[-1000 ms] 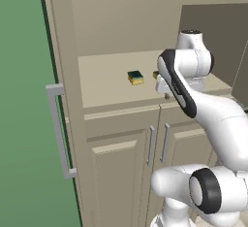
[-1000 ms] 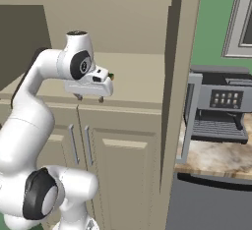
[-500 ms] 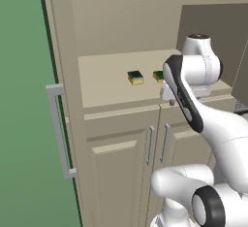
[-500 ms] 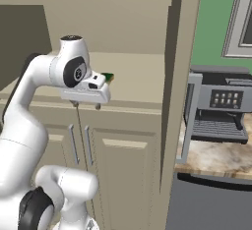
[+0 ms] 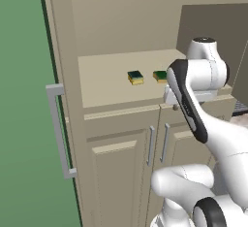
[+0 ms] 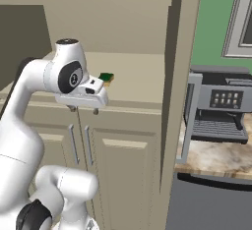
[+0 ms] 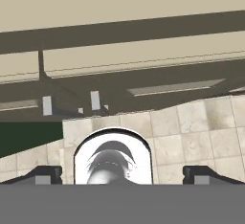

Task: Pick up the sponge and sponge from the sink, and place them back in the cabinet, and close the cabinet doors.

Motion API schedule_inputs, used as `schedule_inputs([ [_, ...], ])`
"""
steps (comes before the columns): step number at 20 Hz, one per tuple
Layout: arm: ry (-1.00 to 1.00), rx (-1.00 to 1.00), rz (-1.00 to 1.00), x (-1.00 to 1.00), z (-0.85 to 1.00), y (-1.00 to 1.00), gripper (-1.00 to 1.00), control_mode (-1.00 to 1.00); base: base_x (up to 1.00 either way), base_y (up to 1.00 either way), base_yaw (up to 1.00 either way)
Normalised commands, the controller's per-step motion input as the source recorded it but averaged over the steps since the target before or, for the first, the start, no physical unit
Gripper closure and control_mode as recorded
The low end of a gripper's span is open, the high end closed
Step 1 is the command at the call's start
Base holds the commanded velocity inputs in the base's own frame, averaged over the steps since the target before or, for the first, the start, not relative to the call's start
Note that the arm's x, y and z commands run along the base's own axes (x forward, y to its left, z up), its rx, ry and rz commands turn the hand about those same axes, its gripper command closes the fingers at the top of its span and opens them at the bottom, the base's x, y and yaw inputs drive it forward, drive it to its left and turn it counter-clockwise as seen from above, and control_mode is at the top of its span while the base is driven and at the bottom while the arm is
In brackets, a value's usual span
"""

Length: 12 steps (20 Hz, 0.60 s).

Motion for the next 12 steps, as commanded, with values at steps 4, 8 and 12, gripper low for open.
schedule_inputs([
  [4,0.0,0.0,0.0,-0.21,0.04,0.0,-1.0,-1.0,0.0,0.0,0.0],
  [8,-0.03,0.0,0.0,-0.44,0.14,0.01,-1.0,-1.0,0.0,0.0,0.0],
  [12,-0.05,-0.02,0.0,-0.5,0.13,0.11,-1.0,-1.0,0.0,0.0,0.0],
])
